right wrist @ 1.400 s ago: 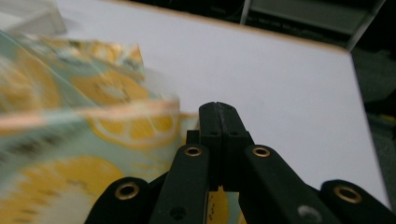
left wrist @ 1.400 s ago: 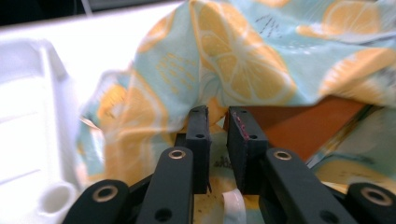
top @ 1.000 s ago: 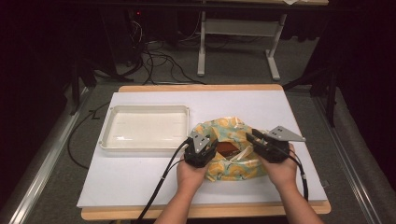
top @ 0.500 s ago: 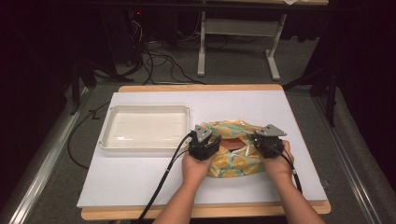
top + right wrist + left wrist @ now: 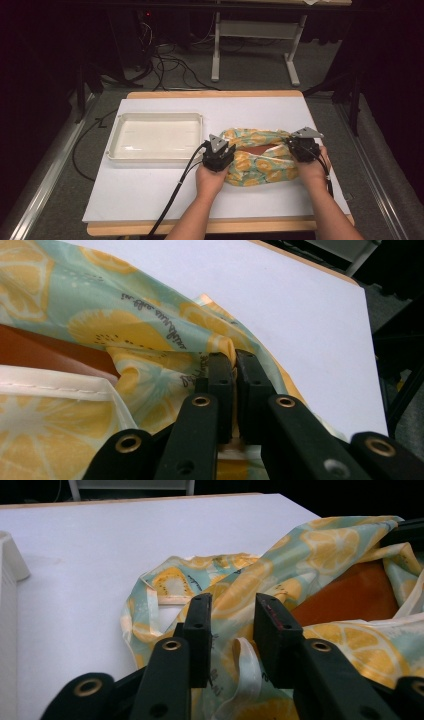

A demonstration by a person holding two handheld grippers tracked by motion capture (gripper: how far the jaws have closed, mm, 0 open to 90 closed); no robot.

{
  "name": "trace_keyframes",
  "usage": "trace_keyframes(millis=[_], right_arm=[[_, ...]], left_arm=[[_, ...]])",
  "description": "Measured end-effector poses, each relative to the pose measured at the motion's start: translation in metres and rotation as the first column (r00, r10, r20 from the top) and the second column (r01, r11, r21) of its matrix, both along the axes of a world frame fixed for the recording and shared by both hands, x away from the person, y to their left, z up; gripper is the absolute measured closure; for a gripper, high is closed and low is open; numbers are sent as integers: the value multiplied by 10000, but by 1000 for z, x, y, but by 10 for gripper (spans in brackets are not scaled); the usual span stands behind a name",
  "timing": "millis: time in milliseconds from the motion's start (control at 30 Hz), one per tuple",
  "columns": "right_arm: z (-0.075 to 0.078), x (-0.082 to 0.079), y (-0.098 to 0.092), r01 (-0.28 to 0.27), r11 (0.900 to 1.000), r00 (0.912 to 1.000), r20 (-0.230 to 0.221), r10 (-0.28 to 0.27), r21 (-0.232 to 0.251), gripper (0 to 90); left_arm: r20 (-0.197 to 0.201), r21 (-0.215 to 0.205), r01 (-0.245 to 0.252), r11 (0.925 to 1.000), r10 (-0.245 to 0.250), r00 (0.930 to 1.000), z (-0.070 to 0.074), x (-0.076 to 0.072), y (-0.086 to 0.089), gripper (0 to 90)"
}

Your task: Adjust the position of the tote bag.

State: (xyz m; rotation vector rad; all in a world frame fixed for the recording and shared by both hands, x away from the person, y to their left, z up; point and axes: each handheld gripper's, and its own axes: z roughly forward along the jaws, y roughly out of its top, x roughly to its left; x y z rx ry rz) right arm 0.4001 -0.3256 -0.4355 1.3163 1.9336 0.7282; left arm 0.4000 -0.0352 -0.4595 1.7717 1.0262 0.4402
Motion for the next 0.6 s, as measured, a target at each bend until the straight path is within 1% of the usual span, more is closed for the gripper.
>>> trace_keyframes(millis=[33,67,133,167,233,300,333,400,433,500,533,600], right_arm=[[-1,0,-2,38,9999,10000,-49,-38,104,871],[-1,-1,-4,42,10000,10000,-81,-41,79,870],[-7,-2,-9,190,9995,9993,-320,-183,243,871],[-11,-3,-11,174,9992,9992,-370,-161,367,875],[-19,-7,-13,225,9982,9991,-377,-204,564,879],[-22,-10,-13,291,9957,9992,-306,-266,875,880],[-23,-11,-13,294,9955,9994,-201,-277,906,879],[-24,-10,-14,294,9950,9994,-203,-276,959,877],[-25,-9,-14,319,9938,9993,-245,-294,1064,878],[-29,-9,-16,308,9909,9995,-123,-294,1312,878],[-32,-11,-16,297,9902,9996,-43,-294,1365,877],[-33,-12,-17,279,9894,9996,-28,-278,1423,878]], left_arm=[[45,53,7,10000,-7,10000,0,-1,-1,723],[162,173,24,9998,-27,9999,0,-4,-3,737],[362,390,44,9992,-58,9993,1,-10,-5,762],[414,461,17,9989,-36,9991,1,-12,-5,774],[144,613,49,9981,-58,9999,-2,-14,-4,788],[-39,700,83,9975,-81,10000,-8,-15,-2,794],[-147,760,87,9971,-76,9999,-10,-16,-2,801],[-164,802,95,9967,-82,9998,-13,-18,-2,816],[-168,881,121,9960,-106,9998,-14,-19,-3,820],[-193,1010,184,9947,-166,9997,-16,-22,-4,837],[-185,1116,226,9935,-206,9996,-18,-24,-4,841],[-224,1211,254,9923,-229,9995,-19,-25,-5,843]])
